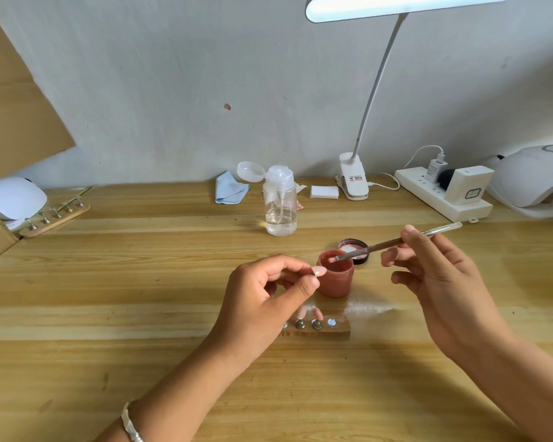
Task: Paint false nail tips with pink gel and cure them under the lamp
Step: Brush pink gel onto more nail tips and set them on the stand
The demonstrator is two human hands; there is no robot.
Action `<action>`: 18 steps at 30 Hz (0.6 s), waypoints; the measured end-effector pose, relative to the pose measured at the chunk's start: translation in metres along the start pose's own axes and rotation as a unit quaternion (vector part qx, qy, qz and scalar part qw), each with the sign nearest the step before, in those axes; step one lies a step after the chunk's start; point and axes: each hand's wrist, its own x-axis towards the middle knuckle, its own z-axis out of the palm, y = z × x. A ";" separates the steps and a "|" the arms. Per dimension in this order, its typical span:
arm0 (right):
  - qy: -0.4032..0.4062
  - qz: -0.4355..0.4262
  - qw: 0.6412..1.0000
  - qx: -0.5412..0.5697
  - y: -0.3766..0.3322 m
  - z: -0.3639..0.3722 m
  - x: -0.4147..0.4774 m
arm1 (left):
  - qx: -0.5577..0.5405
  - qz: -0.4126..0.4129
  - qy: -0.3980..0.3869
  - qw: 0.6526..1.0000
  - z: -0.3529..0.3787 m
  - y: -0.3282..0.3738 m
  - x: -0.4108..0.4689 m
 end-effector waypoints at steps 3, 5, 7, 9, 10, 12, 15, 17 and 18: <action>-0.046 -0.018 0.999 0.001 0.001 0.006 -0.005 | -0.015 -0.007 -0.004 1.000 0.000 -0.001 0.000; -0.039 -0.022 0.999 -0.010 0.003 0.007 -0.006 | -0.021 -0.007 -0.004 1.000 0.000 -0.001 0.000; -0.008 -0.019 1.000 -0.014 0.002 0.005 -0.003 | -0.026 -0.005 -0.007 1.000 -0.001 0.000 0.000; 0.015 -0.012 1.000 -0.016 0.002 0.001 0.000 | -0.035 -0.003 -0.013 0.999 -0.001 0.001 0.000; 0.019 -0.010 1.000 -0.012 0.002 0.000 0.001 | -0.038 -0.002 -0.014 0.999 -0.001 0.001 0.000; 0.006 -0.012 1.000 0.000 0.003 0.000 0.000 | -0.044 -0.003 -0.016 0.999 0.000 0.000 0.000; -0.036 -0.027 0.999 0.010 0.005 0.006 -0.005 | -0.049 -0.009 -0.012 0.999 0.000 -0.001 0.000; -0.038 -0.033 0.999 0.001 0.005 0.008 -0.007 | -0.050 -0.008 -0.011 0.999 0.000 0.000 0.001; -0.028 -0.033 0.999 -0.003 0.005 0.007 -0.006 | -0.050 -0.006 -0.013 0.999 -0.001 0.000 0.001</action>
